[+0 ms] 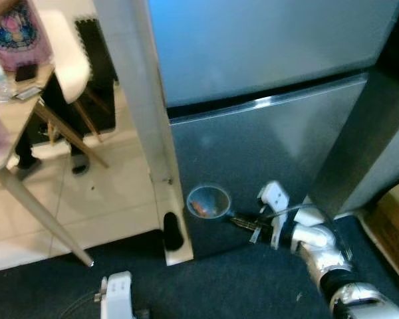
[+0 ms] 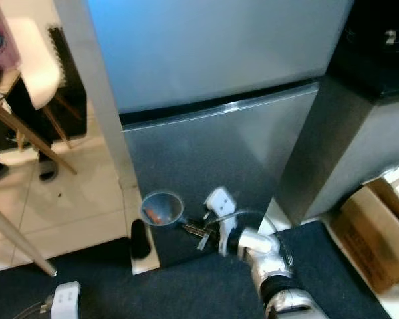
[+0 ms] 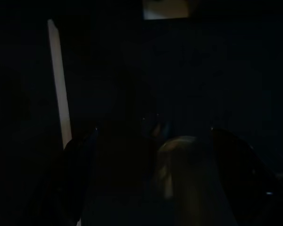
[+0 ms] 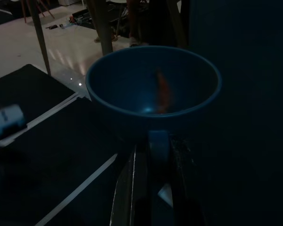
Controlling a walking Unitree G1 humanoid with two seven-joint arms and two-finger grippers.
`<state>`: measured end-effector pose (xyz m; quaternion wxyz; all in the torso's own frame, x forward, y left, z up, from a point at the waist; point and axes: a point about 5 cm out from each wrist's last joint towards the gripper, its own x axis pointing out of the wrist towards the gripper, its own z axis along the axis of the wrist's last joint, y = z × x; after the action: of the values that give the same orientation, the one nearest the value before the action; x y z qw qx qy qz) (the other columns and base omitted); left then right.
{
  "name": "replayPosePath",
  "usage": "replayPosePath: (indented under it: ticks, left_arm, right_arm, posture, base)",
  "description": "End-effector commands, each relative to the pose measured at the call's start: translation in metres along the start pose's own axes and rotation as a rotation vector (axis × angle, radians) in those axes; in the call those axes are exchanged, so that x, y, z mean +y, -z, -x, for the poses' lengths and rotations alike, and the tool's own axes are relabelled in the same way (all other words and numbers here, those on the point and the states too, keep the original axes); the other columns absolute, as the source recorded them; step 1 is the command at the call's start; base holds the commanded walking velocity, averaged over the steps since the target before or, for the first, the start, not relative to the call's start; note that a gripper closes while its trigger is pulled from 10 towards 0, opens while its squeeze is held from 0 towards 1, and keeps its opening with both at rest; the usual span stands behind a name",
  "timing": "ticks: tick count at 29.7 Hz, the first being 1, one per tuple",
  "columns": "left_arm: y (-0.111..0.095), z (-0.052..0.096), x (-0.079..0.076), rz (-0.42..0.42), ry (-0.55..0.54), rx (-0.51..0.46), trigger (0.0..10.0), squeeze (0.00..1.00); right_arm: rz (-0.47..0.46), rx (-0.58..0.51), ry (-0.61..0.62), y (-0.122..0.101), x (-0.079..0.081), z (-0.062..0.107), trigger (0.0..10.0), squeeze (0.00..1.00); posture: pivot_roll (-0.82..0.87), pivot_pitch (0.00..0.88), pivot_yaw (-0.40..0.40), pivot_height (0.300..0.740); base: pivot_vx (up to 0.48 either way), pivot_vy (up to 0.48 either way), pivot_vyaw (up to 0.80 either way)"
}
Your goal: Restocking fridge
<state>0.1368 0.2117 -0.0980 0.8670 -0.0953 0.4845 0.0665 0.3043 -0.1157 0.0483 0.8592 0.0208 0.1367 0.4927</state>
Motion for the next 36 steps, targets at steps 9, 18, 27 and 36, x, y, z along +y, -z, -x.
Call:
replayPosePath:
  ticks: [9,18,27,36]
  left_arm:
    - [0.007,0.003,0.009,-0.007,-0.024,0.026,10.0,0.0]
    - [0.002,0.001,0.005,0.001,-0.013,0.007,10.0,0.0]
    - [-0.015,-0.002,-0.001,0.012,0.025,-0.059,10.0,0.0]
    - [-0.072,-0.006,-0.01,0.01,0.089,-0.248,10.0,0.0]
  right_arm:
    - [0.008,-0.021,-0.074,-0.005,0.007,-0.007,10.0,0.0]
    - [-0.003,-0.017,-0.138,-0.004,0.011,-0.005,10.0,0.0]
    - [0.008,0.023,-0.221,-0.002,0.011,0.005,10.0,0.0]
    - [0.025,0.069,-0.301,-0.003,0.012,0.015,10.0,0.0]
  posture:
    - [-0.02,0.0,0.04,0.74]
    - [-0.01,0.0,0.041,0.74]
    - [-0.01,0.0,0.038,0.74]
    - [-0.01,0.0,0.036,0.74]
  base:
    - [0.0,-0.24,0.0]
    - [0.0,-0.174,0.0]
    - [0.0,0.0,0.0]
    - [0.0,0.0,0.0]
